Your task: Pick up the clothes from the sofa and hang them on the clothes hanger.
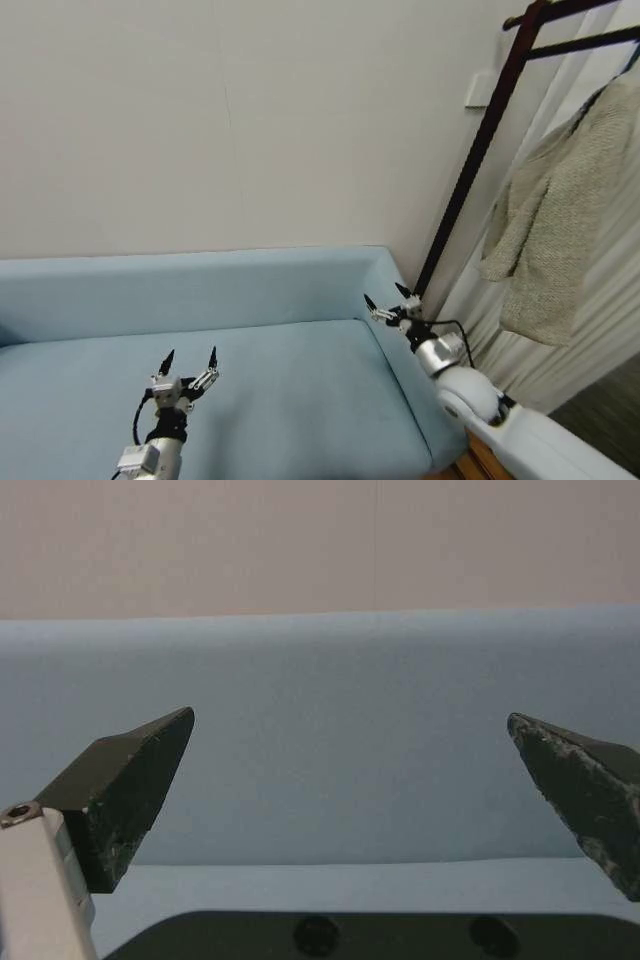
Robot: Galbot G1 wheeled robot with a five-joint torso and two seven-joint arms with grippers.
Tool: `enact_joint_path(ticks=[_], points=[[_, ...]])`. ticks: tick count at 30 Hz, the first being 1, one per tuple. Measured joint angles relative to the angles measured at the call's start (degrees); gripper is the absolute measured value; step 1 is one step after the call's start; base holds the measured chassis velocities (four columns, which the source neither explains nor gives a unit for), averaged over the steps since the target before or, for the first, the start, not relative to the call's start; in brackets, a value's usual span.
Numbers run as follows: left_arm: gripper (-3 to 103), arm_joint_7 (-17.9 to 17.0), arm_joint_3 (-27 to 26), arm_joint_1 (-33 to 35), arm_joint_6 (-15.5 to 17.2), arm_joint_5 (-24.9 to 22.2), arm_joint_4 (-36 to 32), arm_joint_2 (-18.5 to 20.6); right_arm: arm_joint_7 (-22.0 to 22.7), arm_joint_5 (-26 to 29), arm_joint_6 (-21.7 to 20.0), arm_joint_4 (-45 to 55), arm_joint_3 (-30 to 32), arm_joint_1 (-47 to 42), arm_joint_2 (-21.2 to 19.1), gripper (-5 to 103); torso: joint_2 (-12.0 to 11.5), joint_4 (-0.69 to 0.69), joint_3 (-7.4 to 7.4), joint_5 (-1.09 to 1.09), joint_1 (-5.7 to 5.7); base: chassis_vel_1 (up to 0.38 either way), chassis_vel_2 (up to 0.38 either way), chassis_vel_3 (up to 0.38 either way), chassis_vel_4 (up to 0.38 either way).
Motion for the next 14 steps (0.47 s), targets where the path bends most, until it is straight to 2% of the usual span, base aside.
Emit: enact_joint_path(ticks=[2,3,4,6,7,10,11,12,14], points=[[100,0.57,-0.26,0.74,-0.41,1.17,-0.25,-0.66,-3.4,-0.99,-1.91,3.66,7.48,-6.79,4.31,100,0.01,-0.01,-0.01,-0.04,0.0,0.0,0.0,0.0,0.0],[100,0.57,-0.26,0.74,-0.41,1.17,-0.25,-0.66,-3.4,-0.99,-1.91,3.66,7.48,-6.79,4.31,100,0.01,-0.01,-0.01,-0.04,0.0,0.0,0.0,0.0,0.0],[100,1.14,-0.39,1.21,-0.32,1.48,-0.79,-1.21,-4.81,-0.89,-3.79,5.49,9.96,-8.66,6.55,100,0.0,-0.01,0.0,-0.04,0.0,0.0,0.0,0.0,0.0],[100,2.29,-0.56,2.74,1.23,1.72,-3.35,-2.82,-9.62,-0.47,-10.02,10.71,15.89,-12.78,13.76,100,0.01,0.02,0.0,-0.01,0.0,0.0,0.0,0.0,0.0],[100,2.29,-0.56,2.74,1.23,1.72,-3.35,-2.82,-9.62,-0.47,-10.02,10.71,15.89,-12.78,13.76,100,0.01,0.02,0.0,-0.01,0.0,0.0,0.0,0.0,0.0],[100,3.71,-1.38,5.04,3.96,1.72,-8.24,-4.0,-16.92,-2.6,-15.79,17.39,21.14,-18.08,22.55,100,0.01,0.01,-0.01,-0.01,-0.01,0.0,0.0,0.0,0.0],[100,4.1,-1.94,5.37,4.74,1.69,-9.33,-3.99,-17.89,-3.82,-17.28,19.2,21.53,-19.25,24.58,100,0.01,0.0,-0.01,-0.02,-0.01,0.0,0.0,0.0,0.0],[100,4.1,-1.94,5.37,4.74,1.69,-9.33,-3.99,-17.89,-3.82,-17.28,19.2,21.53,-19.25,24.58,100,0.01,0.0,-0.01,-0.02,-0.01,0.0,0.0,0.0,0.0],[100,5.11,-3.43,5.2,7.52,1.43,-10.89,-3.98,-17.53,-6.44,-19.78,21.95,20.62,-20.35,27.47,100,0.01,0.0,-0.01,-0.03,-0.01,0.0,0.0,0.0,0.0]])
